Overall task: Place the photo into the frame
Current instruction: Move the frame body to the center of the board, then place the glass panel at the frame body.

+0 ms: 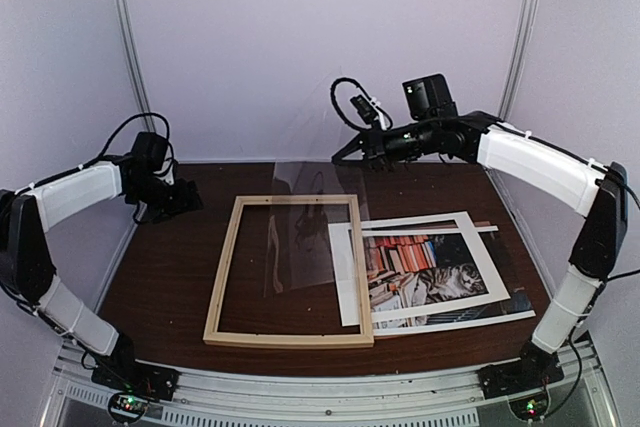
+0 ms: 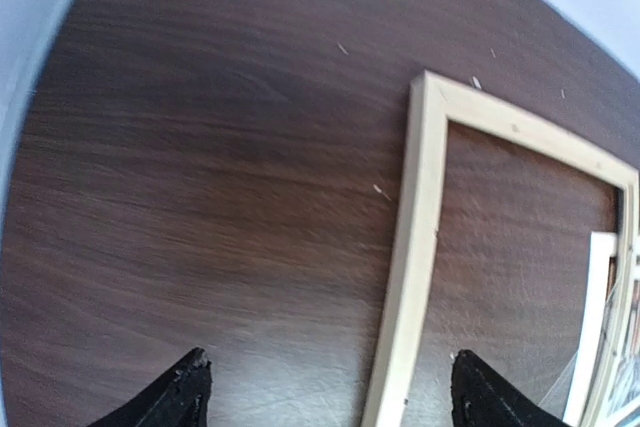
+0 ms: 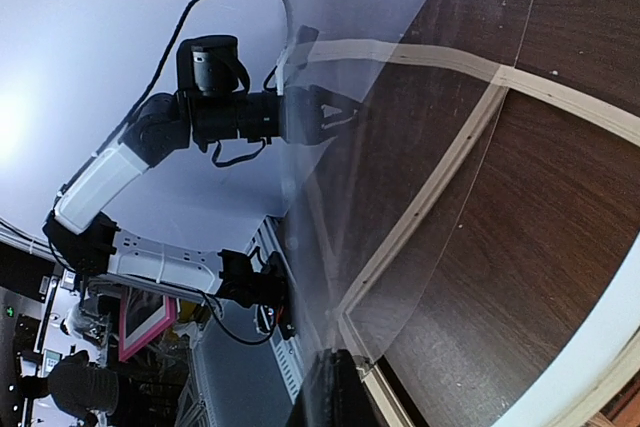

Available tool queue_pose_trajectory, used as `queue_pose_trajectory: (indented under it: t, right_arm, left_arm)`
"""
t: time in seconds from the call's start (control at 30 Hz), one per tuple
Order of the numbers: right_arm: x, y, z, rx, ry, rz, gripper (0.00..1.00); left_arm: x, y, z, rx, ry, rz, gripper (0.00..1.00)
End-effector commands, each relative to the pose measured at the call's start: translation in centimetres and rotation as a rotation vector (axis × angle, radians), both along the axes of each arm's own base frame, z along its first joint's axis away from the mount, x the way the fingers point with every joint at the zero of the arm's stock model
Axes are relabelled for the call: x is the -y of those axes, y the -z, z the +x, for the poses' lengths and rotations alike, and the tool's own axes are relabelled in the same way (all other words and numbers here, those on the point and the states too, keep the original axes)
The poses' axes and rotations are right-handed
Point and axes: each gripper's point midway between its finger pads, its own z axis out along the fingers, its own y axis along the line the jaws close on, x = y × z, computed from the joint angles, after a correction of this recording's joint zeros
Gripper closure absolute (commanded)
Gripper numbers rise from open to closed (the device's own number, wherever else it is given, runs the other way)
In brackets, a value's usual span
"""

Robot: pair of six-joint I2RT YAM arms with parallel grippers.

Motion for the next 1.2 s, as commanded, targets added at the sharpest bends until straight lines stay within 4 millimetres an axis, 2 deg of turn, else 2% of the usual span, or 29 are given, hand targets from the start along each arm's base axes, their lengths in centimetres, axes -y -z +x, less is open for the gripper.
queue_pose_trajectory:
  t: [0.0, 0.13, 0.2, 0.33, 0.43, 0.53, 0.6, 0.77, 0.9, 1.07, 1.17]
  right_arm:
    - [-4.3, -4.3, -1.2, 0.04, -0.043, 0.131, 1.0]
    - [-7.5, -5.8, -2.6, 0.012, -0.106, 0.23, 1.0]
    - [-8.6, -5.2, -2.7, -0.022, -0.118, 0.245, 1.0]
    - [-9.5, -1.3, -1.3, -0.116, -0.081, 0.209, 1.0]
    - [-9.4, 4.0, 0.5, -0.205, -0.006, 0.118, 1.0]
    - [-8.4, 9.4, 1.9, -0.3, 0.062, 0.028, 1.0]
    - [-7.6, 12.8, 2.0, -0.356, 0.079, -0.032, 1.0]
    - [-4.9, 19.2, 2.2, -0.438, 0.128, -0.15, 1.0]
    - [-3.3, 21.4, 2.6, -0.45, 0.168, -0.194, 1.0]
    - [-2.2, 22.6, 2.4, -0.434, 0.177, -0.266, 1.0]
    - [-1.8, 23.0, 2.3, -0.434, 0.187, -0.282, 1.0]
  left_arm:
    - [-3.7, -1.8, 0.1, 0.076, -0.079, 0.057, 0.16]
    - [-6.5, -3.2, -0.2, 0.125, -0.164, 0.111, 0.15]
    - [-7.3, -3.8, -0.4, 0.152, -0.191, 0.132, 0.14]
    - [-8.1, -4.8, -0.8, 0.187, -0.221, 0.159, 0.13]
    - [-8.0, -4.9, -0.9, 0.191, -0.215, 0.156, 0.13]
    - [-7.5, -4.4, -0.9, 0.176, -0.194, 0.141, 0.13]
    - [-7.0, -4.0, -0.8, 0.165, -0.174, 0.122, 0.13]
    - [-6.3, -3.6, -0.6, 0.162, -0.146, 0.094, 0.12]
    - [-5.7, -3.3, -0.6, 0.177, -0.125, 0.069, 0.12]
    - [-4.1, -2.1, -0.5, 0.166, -0.062, 0.013, 0.04]
    - [-2.9, -1.0, -0.4, 0.146, -0.025, -0.004, 0.02]
